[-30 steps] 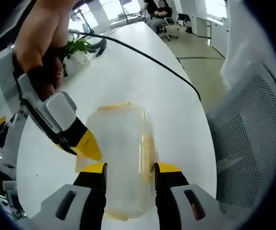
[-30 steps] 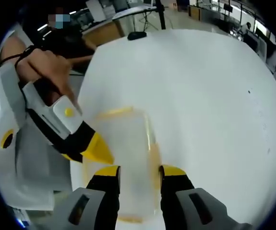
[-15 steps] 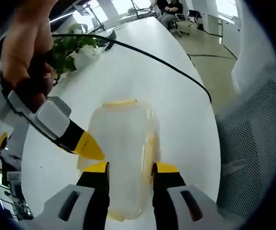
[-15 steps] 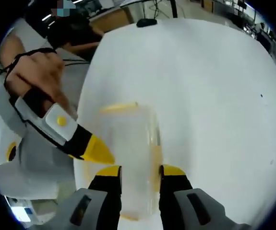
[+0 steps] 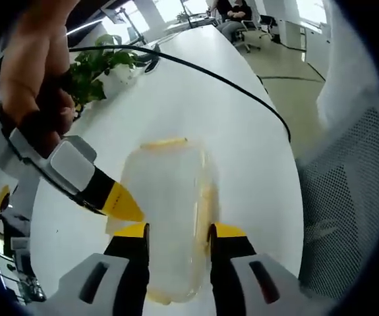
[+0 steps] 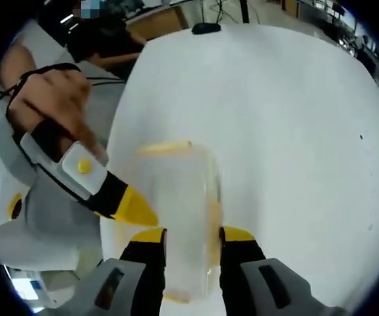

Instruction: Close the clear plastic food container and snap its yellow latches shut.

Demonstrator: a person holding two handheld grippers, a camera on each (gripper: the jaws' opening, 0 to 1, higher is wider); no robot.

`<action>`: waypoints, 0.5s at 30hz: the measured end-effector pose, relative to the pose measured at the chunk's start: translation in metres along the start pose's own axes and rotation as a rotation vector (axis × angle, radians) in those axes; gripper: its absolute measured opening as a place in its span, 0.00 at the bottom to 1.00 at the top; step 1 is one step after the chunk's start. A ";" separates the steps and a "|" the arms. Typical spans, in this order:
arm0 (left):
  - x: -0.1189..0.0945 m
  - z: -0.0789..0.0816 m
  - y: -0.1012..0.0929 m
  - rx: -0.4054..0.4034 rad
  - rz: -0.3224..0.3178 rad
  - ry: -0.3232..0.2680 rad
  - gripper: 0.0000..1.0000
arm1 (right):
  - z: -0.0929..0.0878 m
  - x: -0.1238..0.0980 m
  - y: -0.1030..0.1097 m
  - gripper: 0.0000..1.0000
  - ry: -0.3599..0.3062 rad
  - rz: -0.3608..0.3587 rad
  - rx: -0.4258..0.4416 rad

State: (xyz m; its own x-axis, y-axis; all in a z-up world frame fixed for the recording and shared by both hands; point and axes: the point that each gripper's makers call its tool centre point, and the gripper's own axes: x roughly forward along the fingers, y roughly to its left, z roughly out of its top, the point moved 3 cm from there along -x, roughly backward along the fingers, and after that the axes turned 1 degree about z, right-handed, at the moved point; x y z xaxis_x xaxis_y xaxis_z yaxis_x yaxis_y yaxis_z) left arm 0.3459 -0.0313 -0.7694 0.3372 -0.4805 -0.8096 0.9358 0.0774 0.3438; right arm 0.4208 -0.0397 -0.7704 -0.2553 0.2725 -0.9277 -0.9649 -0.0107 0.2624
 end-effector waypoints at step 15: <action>-0.008 0.004 0.001 -0.022 -0.067 0.001 0.35 | -0.002 -0.006 0.004 0.33 -0.078 -0.077 0.055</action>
State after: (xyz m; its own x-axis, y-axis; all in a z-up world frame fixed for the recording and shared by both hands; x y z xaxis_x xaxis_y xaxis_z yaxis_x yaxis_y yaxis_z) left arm 0.3437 -0.0313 -0.7606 0.2741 -0.4846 -0.8307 0.9582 0.0644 0.2787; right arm 0.4182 -0.0428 -0.7645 -0.1728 0.3446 -0.9227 -0.9761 0.0652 0.2071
